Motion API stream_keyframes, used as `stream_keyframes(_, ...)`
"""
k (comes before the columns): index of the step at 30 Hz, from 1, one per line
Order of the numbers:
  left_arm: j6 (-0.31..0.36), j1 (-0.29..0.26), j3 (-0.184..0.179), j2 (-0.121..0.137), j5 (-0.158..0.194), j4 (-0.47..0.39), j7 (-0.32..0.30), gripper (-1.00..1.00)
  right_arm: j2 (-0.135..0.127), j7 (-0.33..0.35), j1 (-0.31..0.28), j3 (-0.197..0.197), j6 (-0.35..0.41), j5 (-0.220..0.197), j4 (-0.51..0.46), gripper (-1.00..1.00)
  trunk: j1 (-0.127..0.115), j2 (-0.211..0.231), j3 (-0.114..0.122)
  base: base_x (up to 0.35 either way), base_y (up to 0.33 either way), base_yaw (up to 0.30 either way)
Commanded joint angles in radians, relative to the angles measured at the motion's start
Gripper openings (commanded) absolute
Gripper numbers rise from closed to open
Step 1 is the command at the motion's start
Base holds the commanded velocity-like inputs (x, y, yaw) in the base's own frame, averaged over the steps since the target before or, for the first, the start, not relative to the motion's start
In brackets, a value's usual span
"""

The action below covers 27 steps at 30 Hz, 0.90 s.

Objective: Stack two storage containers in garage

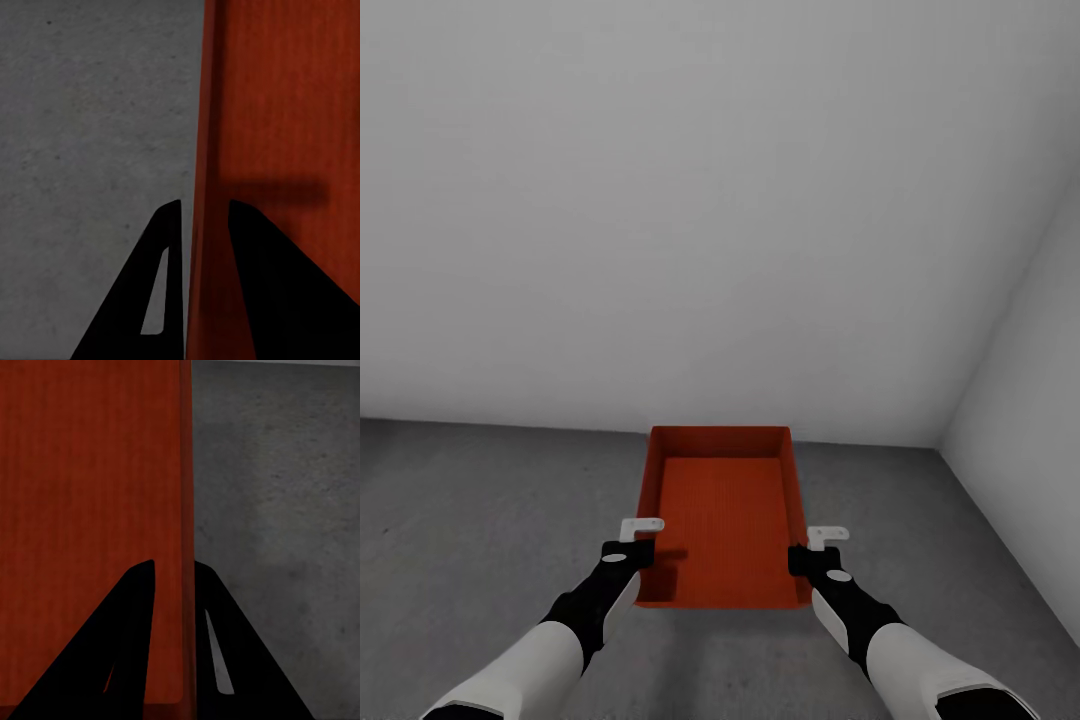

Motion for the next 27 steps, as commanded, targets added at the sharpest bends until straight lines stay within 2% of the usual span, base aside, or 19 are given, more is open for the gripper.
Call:
stream_keyframes(1,-0.008,-0.001,0.052,0.011,-0.011,-0.006,0.014,-1.0,-0.001,-0.002,-0.001,-0.017,-0.005,-0.016,0.003,-1.0,0.004,-0.008,-0.006,0.0,0.0,0.0)
stream_keyframes(8,-0.007,-0.001,0.053,0.011,-0.011,-0.006,0.014,-1.0,-0.001,-0.002,-0.001,-0.017,-0.005,-0.016,0.002,-1.0,0.031,-0.057,-0.039,0.0,0.0,0.0)
stream_keyframes(27,-0.008,-0.001,0.053,0.012,-0.011,-0.006,0.014,-1.0,-0.001,-0.002,-0.001,-0.017,-0.005,-0.017,0.002,-1.0,0.031,-0.057,-0.07,0.0,0.0,0.0)
